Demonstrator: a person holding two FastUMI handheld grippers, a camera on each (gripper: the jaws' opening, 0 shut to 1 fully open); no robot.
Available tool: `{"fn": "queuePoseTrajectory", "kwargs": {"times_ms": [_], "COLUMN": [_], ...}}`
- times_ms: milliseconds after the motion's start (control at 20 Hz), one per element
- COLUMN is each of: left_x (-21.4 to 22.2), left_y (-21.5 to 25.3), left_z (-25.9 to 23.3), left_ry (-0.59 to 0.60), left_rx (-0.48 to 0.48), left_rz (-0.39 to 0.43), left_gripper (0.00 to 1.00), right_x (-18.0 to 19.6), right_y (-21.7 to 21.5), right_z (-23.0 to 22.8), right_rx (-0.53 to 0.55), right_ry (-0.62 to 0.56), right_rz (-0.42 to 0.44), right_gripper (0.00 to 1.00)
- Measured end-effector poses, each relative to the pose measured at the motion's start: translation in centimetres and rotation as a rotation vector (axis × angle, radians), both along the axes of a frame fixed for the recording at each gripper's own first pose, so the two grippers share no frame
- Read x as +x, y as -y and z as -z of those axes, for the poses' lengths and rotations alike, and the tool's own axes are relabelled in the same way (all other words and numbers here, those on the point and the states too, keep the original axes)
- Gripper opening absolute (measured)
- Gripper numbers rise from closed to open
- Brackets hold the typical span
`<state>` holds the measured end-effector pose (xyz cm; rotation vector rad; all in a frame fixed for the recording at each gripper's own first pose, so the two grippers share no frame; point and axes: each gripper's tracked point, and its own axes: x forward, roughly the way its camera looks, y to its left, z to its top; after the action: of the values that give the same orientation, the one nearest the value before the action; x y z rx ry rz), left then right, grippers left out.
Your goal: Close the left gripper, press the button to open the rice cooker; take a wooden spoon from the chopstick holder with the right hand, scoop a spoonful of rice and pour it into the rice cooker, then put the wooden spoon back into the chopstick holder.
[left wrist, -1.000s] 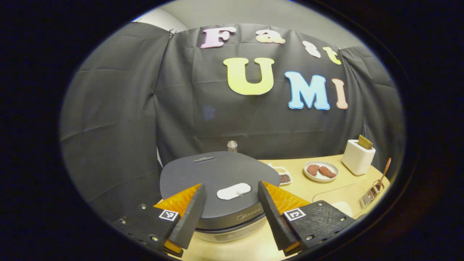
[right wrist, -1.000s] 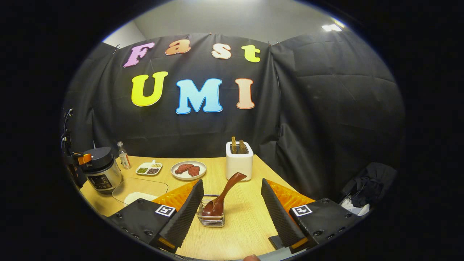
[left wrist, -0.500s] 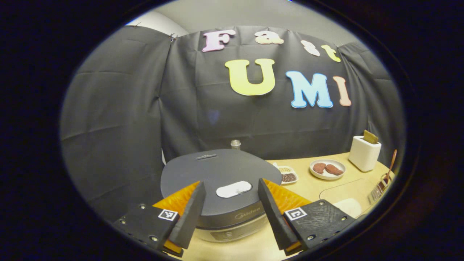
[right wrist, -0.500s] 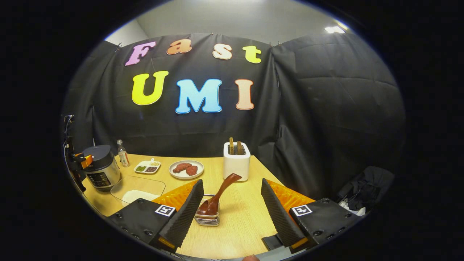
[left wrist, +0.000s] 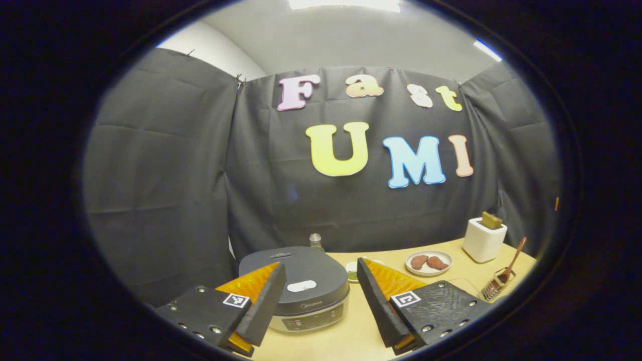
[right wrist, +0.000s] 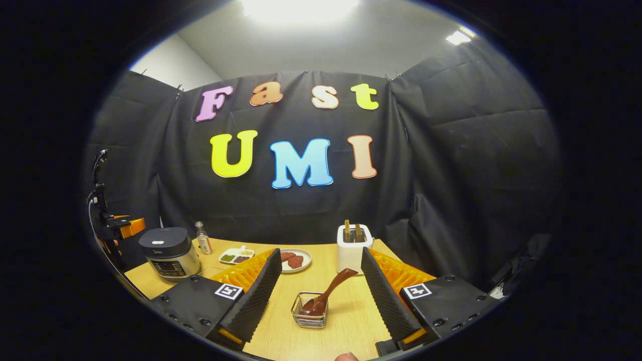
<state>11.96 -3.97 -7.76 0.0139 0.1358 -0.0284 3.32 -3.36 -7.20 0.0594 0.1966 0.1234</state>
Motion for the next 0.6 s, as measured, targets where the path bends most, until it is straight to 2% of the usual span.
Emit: {"fn": "queuePoseTrajectory", "kwargs": {"times_ms": [50,200,400,600], "left_x": [-1.6,-5.2,-8.7,-11.3], "left_y": [0.8,3.1,3.6,0.9], "left_z": [-1.2,-3.0,-4.6,-6.5], "left_ry": [0.014,0.029,0.055,0.067], "left_rx": [-0.004,-0.012,-0.011,-0.028], "left_rz": [0.008,0.044,0.074,0.056], "left_gripper": [0.86,0.87,0.86,0.86], "right_x": [-0.1,-0.7,-1.9,-3.2], "right_y": [0.0,-0.7,-2.2,-3.7], "right_z": [-0.2,-2.1,-3.1,-3.8], "right_rx": [0.004,0.036,0.054,0.032], "right_ry": [0.004,0.041,0.072,0.084], "right_rz": [-0.012,-0.030,-0.035,-0.027], "right_gripper": [1.00,0.99,0.98,0.98]}}
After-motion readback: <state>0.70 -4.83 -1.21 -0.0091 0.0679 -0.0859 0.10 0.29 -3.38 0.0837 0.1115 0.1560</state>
